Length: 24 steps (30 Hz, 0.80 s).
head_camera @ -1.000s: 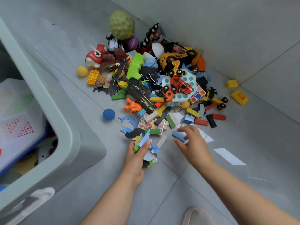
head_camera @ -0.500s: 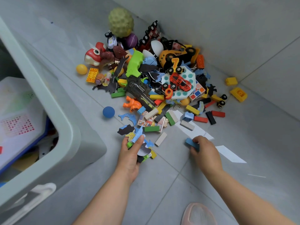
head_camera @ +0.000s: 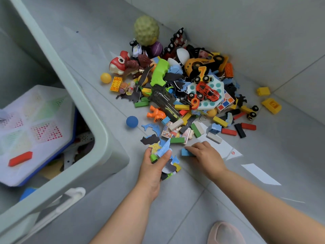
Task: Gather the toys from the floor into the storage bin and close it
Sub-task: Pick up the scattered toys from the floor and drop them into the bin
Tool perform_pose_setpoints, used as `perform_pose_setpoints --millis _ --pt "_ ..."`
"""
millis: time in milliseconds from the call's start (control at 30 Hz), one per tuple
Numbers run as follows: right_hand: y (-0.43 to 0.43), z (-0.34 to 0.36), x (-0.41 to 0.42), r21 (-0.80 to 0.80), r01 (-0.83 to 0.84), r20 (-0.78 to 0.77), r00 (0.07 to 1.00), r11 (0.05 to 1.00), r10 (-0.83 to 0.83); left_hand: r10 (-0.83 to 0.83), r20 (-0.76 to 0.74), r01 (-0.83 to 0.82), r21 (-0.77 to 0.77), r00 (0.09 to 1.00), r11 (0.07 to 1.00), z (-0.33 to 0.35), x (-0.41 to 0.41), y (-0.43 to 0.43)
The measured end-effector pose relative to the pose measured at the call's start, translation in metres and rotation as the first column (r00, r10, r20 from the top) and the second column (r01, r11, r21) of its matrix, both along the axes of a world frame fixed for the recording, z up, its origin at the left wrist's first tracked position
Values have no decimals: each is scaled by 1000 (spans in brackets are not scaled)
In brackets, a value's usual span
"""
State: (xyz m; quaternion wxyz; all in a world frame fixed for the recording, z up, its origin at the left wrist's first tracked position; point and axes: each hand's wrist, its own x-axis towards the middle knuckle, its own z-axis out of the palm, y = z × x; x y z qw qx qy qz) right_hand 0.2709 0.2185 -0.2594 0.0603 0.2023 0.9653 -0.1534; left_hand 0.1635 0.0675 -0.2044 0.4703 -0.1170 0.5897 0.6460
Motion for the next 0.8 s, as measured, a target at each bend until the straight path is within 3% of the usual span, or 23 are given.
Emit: perform_pose_setpoints --millis 67,100,167,233,267,400,533,600,667,767,800 --pt "-3 6 0 -36 121 -60 991 992 -123 -59 -52 60 6 997 998 10 3 0" --pt "-4 19 -2 -122 265 -113 954 956 -279 -94 -76 96 15 993 995 20 4 2" --pt "-7 65 -11 -459 476 -188 773 750 -606 -128 -127 137 66 984 988 47 4 8" --pt "-13 135 -27 -784 325 -269 590 530 -761 -104 -226 150 199 969 968 87 -2 14" --pt "-19 171 -37 -855 194 -306 561 482 -769 -70 -273 149 280 960 948 110 -7 15" --pt "-61 283 -87 -812 -183 -524 648 555 -553 166 -481 50 405 861 913 192 -48 -11" --pt "-114 317 -155 -800 -331 -523 794 501 -311 330 -561 -134 361 759 923 224 -100 -70" --pt "-145 305 -188 -810 -312 -454 870 496 -194 332 -599 -231 242 728 942 218 -121 -103" --pt "-174 277 -214 -830 -237 -332 937 505 -105 241 -650 -305 15 721 952 200 -137 -137" --pt "-210 234 -229 -903 -29 -52 998 428 -41 23 -580 -266 -339 814 902 166 -149 -172" --pt "-217 225 -229 -889 8 -2 1000 458 -21 -56 -543 -227 -440 838 869 160 -150 -177"
